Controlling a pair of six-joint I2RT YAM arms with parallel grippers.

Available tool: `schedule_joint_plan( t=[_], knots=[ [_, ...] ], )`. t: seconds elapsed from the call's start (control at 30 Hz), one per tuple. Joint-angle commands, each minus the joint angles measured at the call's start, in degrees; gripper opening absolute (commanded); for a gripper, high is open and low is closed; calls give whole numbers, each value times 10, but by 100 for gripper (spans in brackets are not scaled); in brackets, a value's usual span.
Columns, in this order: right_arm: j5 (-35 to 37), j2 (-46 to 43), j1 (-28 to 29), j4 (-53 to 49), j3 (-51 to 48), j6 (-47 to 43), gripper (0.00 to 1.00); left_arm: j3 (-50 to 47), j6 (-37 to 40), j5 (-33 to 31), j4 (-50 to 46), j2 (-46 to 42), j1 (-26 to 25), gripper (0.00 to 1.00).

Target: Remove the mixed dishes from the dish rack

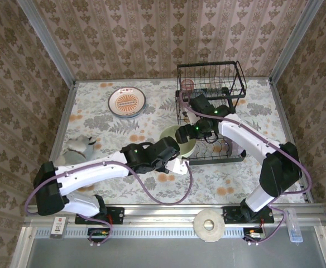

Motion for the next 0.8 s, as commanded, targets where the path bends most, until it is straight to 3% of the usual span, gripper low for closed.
schedule_joint_plan(
  t=[0.0, 0.2, 0.57, 0.77],
  knots=[
    [8, -2, 2, -21, 15, -3, 85, 11, 9, -39, 60, 0, -4, 0],
    [17, 7, 2, -38, 21, -5, 68, 10, 14, -47, 68, 3, -4, 0],
    [26, 9, 1, -49, 10, -5, 49, 10, 15, -51, 70, 3, -4, 0],
    [14, 13, 1, -51, 8, -7, 32, 7, 19, -55, 72, 4, -4, 0]
  ],
)
